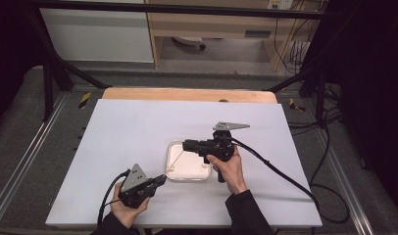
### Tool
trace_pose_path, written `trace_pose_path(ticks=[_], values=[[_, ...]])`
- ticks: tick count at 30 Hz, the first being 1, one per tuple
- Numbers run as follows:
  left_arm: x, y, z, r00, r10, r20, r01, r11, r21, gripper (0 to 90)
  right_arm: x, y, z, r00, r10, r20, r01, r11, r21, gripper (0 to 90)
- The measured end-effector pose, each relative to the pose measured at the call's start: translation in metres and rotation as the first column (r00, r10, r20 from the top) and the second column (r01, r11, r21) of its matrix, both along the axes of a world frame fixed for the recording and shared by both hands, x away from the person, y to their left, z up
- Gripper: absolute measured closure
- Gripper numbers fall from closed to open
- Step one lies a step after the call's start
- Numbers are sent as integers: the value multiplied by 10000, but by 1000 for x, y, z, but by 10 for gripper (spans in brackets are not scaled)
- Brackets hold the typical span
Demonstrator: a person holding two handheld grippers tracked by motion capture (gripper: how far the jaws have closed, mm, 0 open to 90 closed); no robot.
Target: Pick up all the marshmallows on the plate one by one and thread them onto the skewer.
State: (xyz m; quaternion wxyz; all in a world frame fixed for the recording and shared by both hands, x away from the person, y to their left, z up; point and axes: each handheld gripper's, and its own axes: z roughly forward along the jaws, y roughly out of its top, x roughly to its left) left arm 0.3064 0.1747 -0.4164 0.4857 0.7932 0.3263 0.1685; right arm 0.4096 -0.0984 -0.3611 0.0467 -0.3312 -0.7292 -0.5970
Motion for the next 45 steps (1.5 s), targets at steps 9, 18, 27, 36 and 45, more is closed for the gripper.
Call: trace_pose_path(ticks=[9,18,27,36,45], values=[[-1,2,0,10000,-6,-40,4,9994,-346,892,-5,3,-2,9999,128,-85,-123,9983,570,797],[-1,5,0,9999,82,-80,-87,9981,-610,893,-9,8,-7,9999,86,-68,-80,9958,913,808],[-2,4,0,10000,55,55,-52,9991,-424,893,-11,12,-11,9997,241,-107,-230,9955,919,813],[-4,3,1,10000,-62,51,64,9992,-404,894,-15,14,-15,9995,286,-141,-269,9936,1094,816],[-3,5,3,9999,-120,-57,118,9994,-338,895,-19,16,-16,9994,333,-1,-330,9928,1149,817]])
